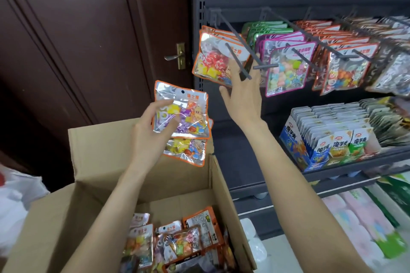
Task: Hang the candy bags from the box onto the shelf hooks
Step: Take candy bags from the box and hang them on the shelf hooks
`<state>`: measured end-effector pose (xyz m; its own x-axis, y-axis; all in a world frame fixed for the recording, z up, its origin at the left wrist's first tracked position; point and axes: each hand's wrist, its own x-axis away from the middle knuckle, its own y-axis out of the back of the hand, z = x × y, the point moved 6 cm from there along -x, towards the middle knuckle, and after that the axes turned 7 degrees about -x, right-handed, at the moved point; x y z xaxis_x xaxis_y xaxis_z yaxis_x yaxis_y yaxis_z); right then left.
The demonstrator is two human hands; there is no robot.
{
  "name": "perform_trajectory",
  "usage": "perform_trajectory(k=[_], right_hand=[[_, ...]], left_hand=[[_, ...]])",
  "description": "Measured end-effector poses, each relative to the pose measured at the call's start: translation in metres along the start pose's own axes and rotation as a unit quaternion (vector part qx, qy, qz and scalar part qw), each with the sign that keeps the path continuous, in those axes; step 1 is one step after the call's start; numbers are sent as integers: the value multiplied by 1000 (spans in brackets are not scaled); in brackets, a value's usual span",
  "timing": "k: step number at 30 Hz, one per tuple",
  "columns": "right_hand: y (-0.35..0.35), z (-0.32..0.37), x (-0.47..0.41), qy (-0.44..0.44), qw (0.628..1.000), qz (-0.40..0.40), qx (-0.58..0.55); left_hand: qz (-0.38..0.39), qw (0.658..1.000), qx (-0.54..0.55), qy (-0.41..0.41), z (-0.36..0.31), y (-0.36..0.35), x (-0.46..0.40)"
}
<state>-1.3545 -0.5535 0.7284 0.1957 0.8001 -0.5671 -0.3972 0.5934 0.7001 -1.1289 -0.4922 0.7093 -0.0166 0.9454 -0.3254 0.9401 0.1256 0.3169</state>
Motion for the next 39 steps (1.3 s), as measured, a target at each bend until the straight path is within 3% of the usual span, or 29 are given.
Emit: perform_trajectory(k=[3, 6, 8, 10, 14, 19, 24, 27, 30, 39], right_hand=[[11, 3, 29, -63, 975, 35, -211], [16, 9, 60, -147, 891, 109, -415], [19, 11, 77, -203, 835, 141, -492], [25, 10, 88, -217, 817, 139, -517], [42, 12, 98, -192, 815, 99, -537], [55, 11, 106, -161, 848, -5, -506], [78, 4, 104, -107, 858, -69, -498], [79, 3, 99, -97, 867, -84, -482], [70, 0, 94, -112, 884, -62, -450], [64, 1, 86, -120, 886, -62, -443]], left_hand=[[18, 999, 14, -26, -11, -4, 2], [51, 997, 26, -46, -19, -13, 6], [71, 995, 40, -56, -24, -18, 10], [81, 994, 52, -57, -24, -20, 15], [69, 995, 50, -57, -21, -19, 22], [91, 991, -13, -94, -30, -26, 27], [90, 949, -183, -241, -75, -24, 6], [81, 932, -212, -283, -90, -23, -2], [84, 933, -217, -276, -90, -26, -7], [92, 953, -178, -226, -78, -25, -20]])
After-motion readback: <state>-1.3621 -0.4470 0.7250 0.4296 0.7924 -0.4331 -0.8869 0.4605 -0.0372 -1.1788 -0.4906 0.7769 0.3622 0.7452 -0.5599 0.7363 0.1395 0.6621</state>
